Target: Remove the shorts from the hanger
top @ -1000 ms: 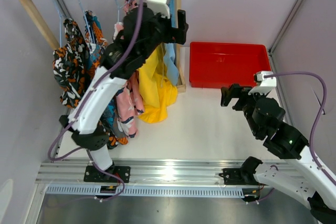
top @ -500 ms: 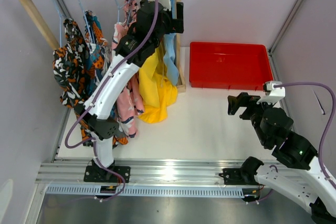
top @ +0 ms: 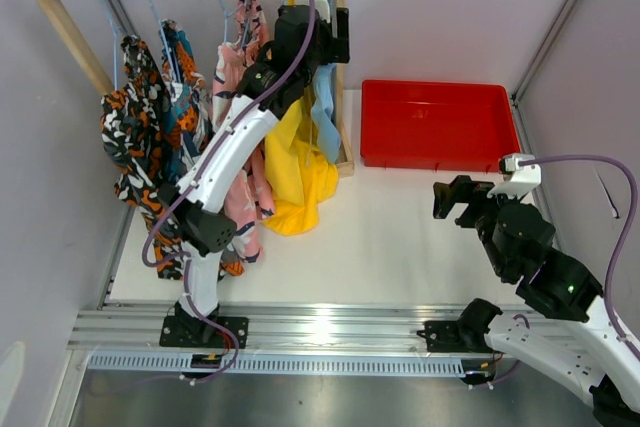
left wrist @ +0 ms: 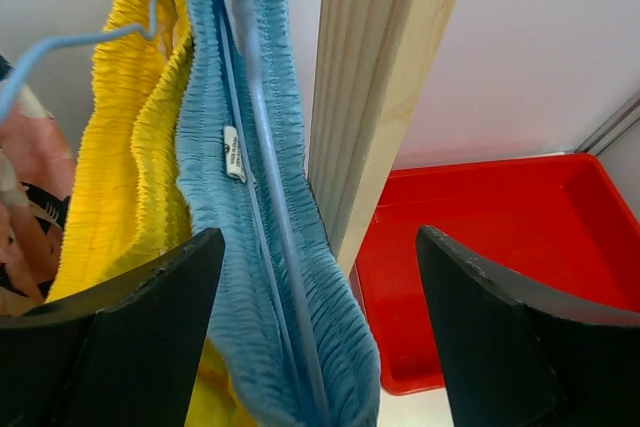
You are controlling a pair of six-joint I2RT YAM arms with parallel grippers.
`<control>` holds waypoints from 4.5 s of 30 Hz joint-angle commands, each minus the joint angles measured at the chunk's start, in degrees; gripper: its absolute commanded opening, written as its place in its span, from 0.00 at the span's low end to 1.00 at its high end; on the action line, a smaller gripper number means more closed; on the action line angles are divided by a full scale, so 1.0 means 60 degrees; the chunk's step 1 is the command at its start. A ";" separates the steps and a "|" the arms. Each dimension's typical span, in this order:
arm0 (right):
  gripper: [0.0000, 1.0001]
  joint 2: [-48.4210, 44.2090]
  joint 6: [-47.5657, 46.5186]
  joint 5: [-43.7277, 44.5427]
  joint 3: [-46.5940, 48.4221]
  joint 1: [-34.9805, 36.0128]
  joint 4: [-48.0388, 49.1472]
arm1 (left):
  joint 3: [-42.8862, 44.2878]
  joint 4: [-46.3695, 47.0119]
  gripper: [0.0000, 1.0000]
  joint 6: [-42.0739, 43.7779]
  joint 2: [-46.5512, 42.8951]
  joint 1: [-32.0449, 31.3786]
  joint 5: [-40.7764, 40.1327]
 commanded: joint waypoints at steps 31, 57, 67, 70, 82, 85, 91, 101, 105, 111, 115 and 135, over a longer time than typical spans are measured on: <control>1.00 0.0195 0.0033 0.0054 -0.0055 0.0043 0.0680 | 0.1085 0.0366 0.00 0.1308 -0.1364 0.0546 0.0286; 1.00 0.1719 -0.1255 -0.4778 0.2655 0.0043 0.1997 | -0.7997 -0.2270 0.00 0.0123 -0.9917 -0.1578 0.3065; 0.99 0.3271 -0.2603 -0.5674 0.4940 0.0043 0.1412 | -0.4130 -0.3591 0.00 -0.0683 -0.9831 -0.1578 0.6408; 0.99 0.3359 -0.2794 -0.5557 0.4926 0.0043 0.1793 | -0.4277 -0.3428 0.00 -0.0786 -1.0007 -0.1578 0.6746; 0.99 0.3887 -0.2546 -0.5659 0.4297 0.0043 0.3360 | -0.5023 -0.3121 0.00 -0.0786 -1.0154 -0.1578 0.7229; 0.46 0.3960 -0.2414 -0.6053 0.3960 0.0043 0.3755 | -0.5287 -0.2945 0.00 -0.0786 -1.0300 -0.1578 0.7215; 0.00 0.3800 -0.2310 -0.5252 0.3388 0.0043 0.4225 | -0.5171 -0.3427 0.00 -0.0640 -1.0213 -0.1578 0.6864; 0.00 0.3974 -0.2444 -0.3723 0.4587 -0.2355 0.4226 | -0.6545 -0.4189 0.00 -0.0537 -1.0827 -0.1578 0.6321; 0.00 0.4253 -0.1565 -0.4647 0.4984 -0.4085 0.4035 | -0.6840 -0.4380 0.00 -0.0566 -1.1120 -0.1578 0.6307; 0.00 0.4882 -0.0700 -0.5540 0.5117 -0.4996 0.3595 | -0.7016 -0.4293 0.00 -0.0611 -1.1326 -0.1578 0.6468; 0.00 0.5044 -0.0494 -0.5223 0.4882 -0.4996 0.3275 | -0.6651 -0.4278 0.00 -0.0567 -1.1078 -0.1578 0.6336; 0.00 0.5203 -0.2119 -0.7744 0.5929 -0.2050 0.3304 | -0.6358 0.1770 0.00 0.0385 -0.8237 -0.1578 0.0418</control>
